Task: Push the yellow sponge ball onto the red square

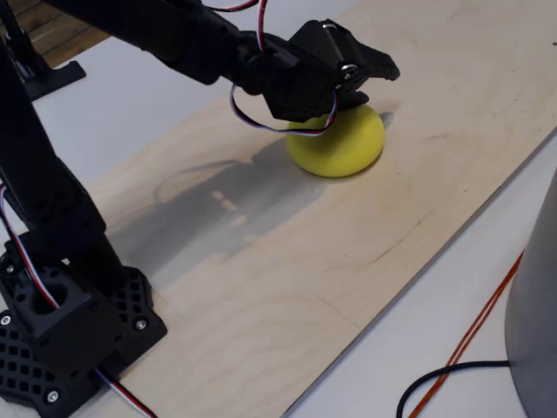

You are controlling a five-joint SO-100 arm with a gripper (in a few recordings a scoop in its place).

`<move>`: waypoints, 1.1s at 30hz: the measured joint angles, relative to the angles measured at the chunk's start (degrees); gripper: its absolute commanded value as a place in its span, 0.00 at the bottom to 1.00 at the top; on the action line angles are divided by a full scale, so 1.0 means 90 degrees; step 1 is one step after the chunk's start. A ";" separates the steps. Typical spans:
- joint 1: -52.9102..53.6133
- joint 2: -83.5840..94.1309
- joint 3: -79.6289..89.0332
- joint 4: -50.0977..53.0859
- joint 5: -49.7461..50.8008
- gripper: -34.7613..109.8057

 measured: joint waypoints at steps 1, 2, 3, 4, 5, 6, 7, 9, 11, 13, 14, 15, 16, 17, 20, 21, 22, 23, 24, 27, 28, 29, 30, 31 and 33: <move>0.0000 0.0000 -0.0010 0.0010 0.0000 0.35; 0.0000 0.0000 -0.0029 0.0049 0.0000 0.35; 0.0000 -0.0020 -0.0059 0.0059 0.0000 0.35; 0.0000 -0.0029 -0.0068 0.0049 0.0000 0.35; 0.0000 -0.0039 -0.0137 0.0049 0.0000 0.36; 0.0000 -0.0078 -0.0215 0.0039 0.0000 0.36; 0.0000 -0.0098 -0.0273 0.0039 -0.0078 0.36; 0.0000 -0.0098 -0.0391 0.0039 -0.0273 0.36; 0.0020 -0.0039 -0.0479 0.0039 -0.0479 0.36; 0.0029 0.0107 -0.0498 0.0039 -0.0703 0.36; 0.0029 0.0234 -0.0498 0.0039 -0.0791 0.36; 0.0029 0.0371 -0.0498 0.0068 -0.0850 0.36; 0.0029 0.0459 -0.0498 0.0078 -0.0869 0.36; 0.0029 0.0557 -0.0410 0.0078 -0.0850 0.36; 0.0029 0.0879 0.0127 0.0078 -0.0615 0.36; 0.0029 0.0996 0.0342 0.0059 -0.0527 0.36; 0.0029 0.1104 0.0547 0.0059 -0.0479 0.36; 0.0029 0.1240 0.0771 0.0049 -0.0449 0.36; 0.0029 0.1396 0.0996 0.0049 -0.0381 0.36; 0.0029 0.1865 0.1553 0.0039 -0.0234 0.36; 0.0029 0.2051 0.1748 0.0039 -0.0225 0.36; 0.0039 0.2188 0.1885 0.0039 -0.0254 0.36; 0.0078 0.2373 0.2041 0.0068 -0.0264 0.36; 0.0137 0.2588 0.2217 0.0078 -0.0293 0.36; 0.0156 0.3027 0.2373 0.0078 -0.0430 0.36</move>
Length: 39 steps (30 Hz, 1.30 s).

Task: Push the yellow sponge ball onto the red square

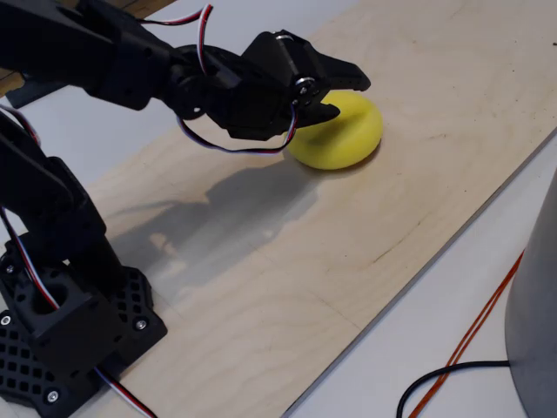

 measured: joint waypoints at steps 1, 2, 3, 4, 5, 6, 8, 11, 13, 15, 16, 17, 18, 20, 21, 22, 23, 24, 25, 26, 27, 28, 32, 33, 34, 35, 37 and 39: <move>-0.0039 0.0186 0.0068 0.0068 -0.0078 0.36; -0.0049 0.0303 0.0088 0.0166 -0.0146 0.36; -0.0020 0.0459 0.0146 0.0186 -0.0186 0.36; 0.0010 0.0586 0.0205 0.0215 -0.0215 0.36; 0.0020 0.0703 0.0244 0.0273 -0.0234 0.36; 0.0020 0.0830 0.0352 0.0303 -0.0215 0.36; -0.0020 0.0977 0.0586 0.0332 -0.0205 0.36; 0.0010 0.1338 0.0986 0.0342 -0.0225 0.36; 0.0107 0.1660 0.1221 0.0342 -0.0195 0.36; 0.0078 0.1885 0.1338 0.0430 -0.0215 0.36; 0.0049 0.1982 0.1426 0.0498 -0.0195 0.36; 0.0059 0.2012 0.1445 0.0527 -0.0225 0.35; 0.0068 0.2051 0.1436 0.0547 -0.0225 0.35; 0.0107 0.2070 0.1436 0.0615 -0.0215 0.35; 0.0117 0.2061 0.1436 0.0654 -0.0156 0.35; 0.0137 0.1982 0.1416 0.0654 -0.0127 0.35; 0.0137 0.1846 0.1396 0.0654 -0.0098 0.35; 0.0137 0.1748 0.1357 0.0674 -0.0039 0.35; 0.0137 0.1592 0.1260 0.0674 -0.0010 0.35; 0.0137 0.1396 0.1133 0.0674 0.0010 0.35; 0.0137 0.1201 0.1016 0.0664 0.0068 0.35; 0.0127 0.0996 0.0928 0.0664 0.0107 0.35; 0.0127 0.0469 0.0586 0.0664 0.0303 0.35; 0.0117 0.0400 0.0527 0.0664 0.0313 0.35; 0.0107 0.0313 0.0469 0.0664 0.0322 0.35; 0.0107 0.0254 0.0410 0.0664 0.0342 0.35; 0.0107 0.0146 0.0332 0.0664 0.0352 0.35; 0.0107 0.0039 0.0244 0.0664 0.0342 0.35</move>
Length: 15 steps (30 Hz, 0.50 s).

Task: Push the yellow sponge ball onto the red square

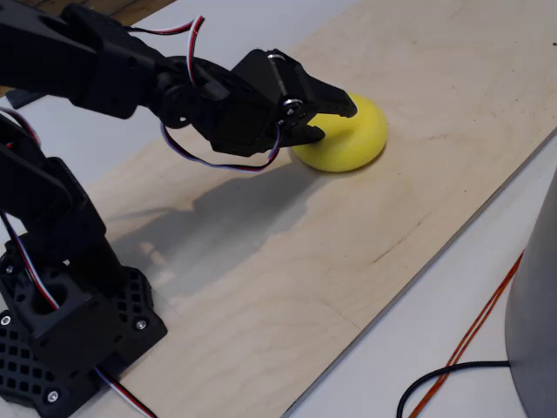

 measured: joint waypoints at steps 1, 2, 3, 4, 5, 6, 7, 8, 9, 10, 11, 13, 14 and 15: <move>0.0000 -0.0010 0.0000 0.0000 0.0000 0.35; 0.0000 -0.0088 -0.0049 -0.0020 0.0000 0.35; 0.0000 -0.0117 -0.0088 -0.0020 0.0000 0.35; 0.0000 -0.0117 -0.0098 -0.0020 0.0000 0.35; 0.0000 -0.0137 -0.0107 -0.0020 0.0000 0.35; 0.0000 -0.0137 -0.0107 -0.0020 0.0010 0.35; 0.0000 -0.0146 -0.0107 -0.0020 0.0000 0.35; 0.0000 -0.0146 -0.0137 -0.0020 0.0010 0.35; 0.0000 -0.0215 -0.0195 -0.0020 0.0000 0.35; -0.0010 -0.0234 -0.0215 -0.0020 0.0000 0.35; -0.0059 -0.0234 -0.0225 -0.0020 0.0059 0.35; -0.0088 -0.0352 -0.0322 -0.0020 0.0098 0.35; -0.0088 -0.0361 -0.0352 -0.0020 0.0098 0.35; -0.0098 -0.0420 -0.0410 -0.0020 0.0098 0.35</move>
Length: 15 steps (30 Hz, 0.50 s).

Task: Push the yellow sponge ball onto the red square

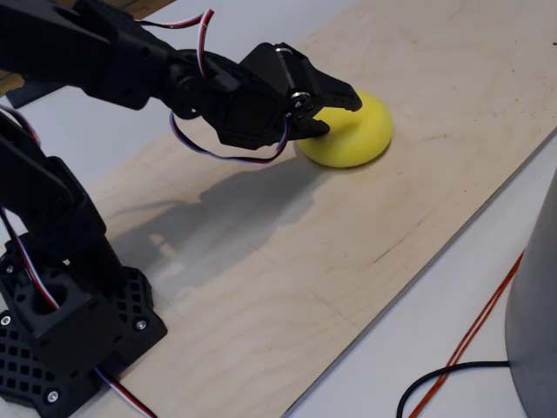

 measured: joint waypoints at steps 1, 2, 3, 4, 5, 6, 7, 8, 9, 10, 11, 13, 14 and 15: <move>0.0000 -0.0049 -0.0029 0.0000 0.0000 0.35; 0.0000 -0.0107 -0.0049 0.0000 0.0000 0.35; 0.0000 -0.0137 -0.0107 0.0000 0.0039 0.35; 0.0000 -0.0146 -0.0146 0.0000 -0.0010 0.35; 0.0000 -0.0156 -0.0156 0.0000 0.0010 0.35; -0.0010 -0.0166 -0.0166 0.0000 0.0010 0.35; -0.0020 -0.0225 -0.0176 0.0000 0.0010 0.35; -0.0020 -0.0254 -0.0186 -0.0010 0.0059 0.35; -0.0020 -0.0264 -0.0205 -0.0010 0.0010 0.35; -0.0020 -0.0283 -0.0244 -0.0010 0.0029 0.35; -0.0020 -0.0352 -0.0283 -0.0068 0.0010 0.35; -0.0020 -0.0371 -0.0283 -0.0098 0.0020 0.36; -0.0020 -0.0381 -0.0283 -0.0098 0.0020 0.36; -0.0020 -0.0381 -0.0283 -0.0098 0.0020 0.36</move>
